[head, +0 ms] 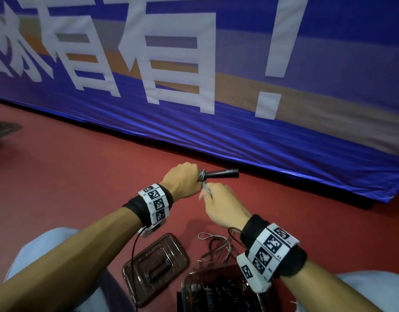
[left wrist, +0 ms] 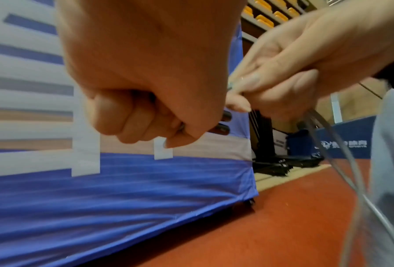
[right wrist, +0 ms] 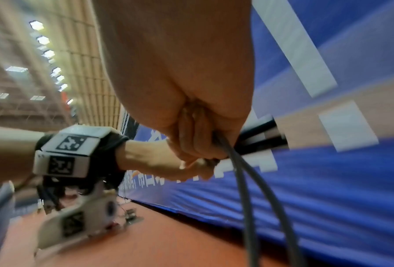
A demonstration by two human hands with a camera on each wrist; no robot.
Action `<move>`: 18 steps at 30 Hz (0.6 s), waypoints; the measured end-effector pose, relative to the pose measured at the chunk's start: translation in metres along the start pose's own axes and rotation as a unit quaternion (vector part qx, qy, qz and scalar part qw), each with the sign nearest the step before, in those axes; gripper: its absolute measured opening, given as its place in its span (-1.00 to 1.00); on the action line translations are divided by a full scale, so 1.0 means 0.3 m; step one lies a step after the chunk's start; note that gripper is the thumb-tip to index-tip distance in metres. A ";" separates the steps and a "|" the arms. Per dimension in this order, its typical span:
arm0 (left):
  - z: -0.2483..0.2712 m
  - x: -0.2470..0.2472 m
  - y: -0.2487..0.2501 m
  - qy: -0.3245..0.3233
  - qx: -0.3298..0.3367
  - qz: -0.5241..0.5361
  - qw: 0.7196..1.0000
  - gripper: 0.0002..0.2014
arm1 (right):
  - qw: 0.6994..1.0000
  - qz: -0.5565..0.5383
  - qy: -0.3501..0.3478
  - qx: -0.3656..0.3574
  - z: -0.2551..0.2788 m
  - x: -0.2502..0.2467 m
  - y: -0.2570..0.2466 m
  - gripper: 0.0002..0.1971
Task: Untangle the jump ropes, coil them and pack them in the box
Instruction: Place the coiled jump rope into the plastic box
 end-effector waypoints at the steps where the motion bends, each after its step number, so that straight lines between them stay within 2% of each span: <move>1: 0.005 0.026 0.010 -0.028 0.022 -0.018 0.999 -0.77 | 0.997 0.071 0.009 -0.030 0.015 -0.014 0.001 -0.77; 3: 0.023 0.075 0.035 -0.077 0.072 -0.053 0.993 -0.75 | 0.977 0.195 0.036 -0.083 0.031 -0.058 0.006 -0.76; 5: 0.037 0.103 0.059 -0.100 0.106 -0.086 0.986 -0.69 | 0.969 0.216 0.061 -0.107 0.022 -0.112 0.025 -0.68; 8: 0.040 0.103 0.082 -0.115 0.143 -0.120 0.976 -0.68 | 0.982 0.157 0.072 -0.073 -0.006 -0.190 0.067 -0.55; 10: 0.037 0.084 0.088 -0.105 0.170 -0.139 0.970 -0.51 | 0.989 0.126 0.054 -0.046 -0.018 -0.222 0.084 -0.50; 12: 0.037 0.065 0.090 -0.086 0.187 -0.146 0.968 -0.37 | 0.996 0.069 0.036 -0.039 -0.028 -0.246 0.095 -0.52; 18: 0.023 0.008 0.073 -0.024 0.188 -0.148 0.971 -0.61 | 0.998 -0.048 0.020 -0.035 -0.028 -0.309 0.102 -0.63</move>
Point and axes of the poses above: each hand's wrist, its own z-axis away from the middle knuckle, its own x-axis out of the palm, y = z × x, the point moved 2 cm from there along -z, towards the middle knuckle, and after that the axes turned 9 degrees about x, right-handed, at the moved point
